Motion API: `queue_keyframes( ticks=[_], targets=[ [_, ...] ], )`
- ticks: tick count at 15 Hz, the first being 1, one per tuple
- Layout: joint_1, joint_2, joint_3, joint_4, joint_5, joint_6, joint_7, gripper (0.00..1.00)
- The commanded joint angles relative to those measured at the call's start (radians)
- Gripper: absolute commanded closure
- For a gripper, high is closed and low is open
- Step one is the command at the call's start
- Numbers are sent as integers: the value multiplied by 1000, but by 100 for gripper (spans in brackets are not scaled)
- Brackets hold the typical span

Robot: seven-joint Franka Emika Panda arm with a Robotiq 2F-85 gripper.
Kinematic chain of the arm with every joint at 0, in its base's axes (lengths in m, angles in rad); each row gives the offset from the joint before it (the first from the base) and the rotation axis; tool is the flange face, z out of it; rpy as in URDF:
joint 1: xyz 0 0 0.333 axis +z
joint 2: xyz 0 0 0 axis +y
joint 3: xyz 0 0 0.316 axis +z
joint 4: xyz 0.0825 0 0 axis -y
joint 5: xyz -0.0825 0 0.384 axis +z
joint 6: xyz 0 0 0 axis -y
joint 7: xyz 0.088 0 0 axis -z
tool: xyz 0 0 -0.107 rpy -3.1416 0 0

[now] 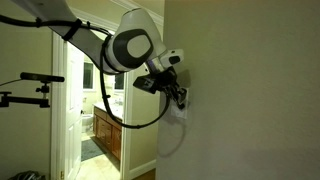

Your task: Turn off the light switch

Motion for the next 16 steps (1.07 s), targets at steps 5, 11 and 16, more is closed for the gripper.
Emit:
queue_keyframes(
  ticks=[5,11,16],
  targets=[
    [-2,-31,-4,-35,-48,-19,52,94],
    [4,-64,4,-47,-35,-41,48,94],
    [14,-96,9,-63,-37,-61,42,94]
  ],
)
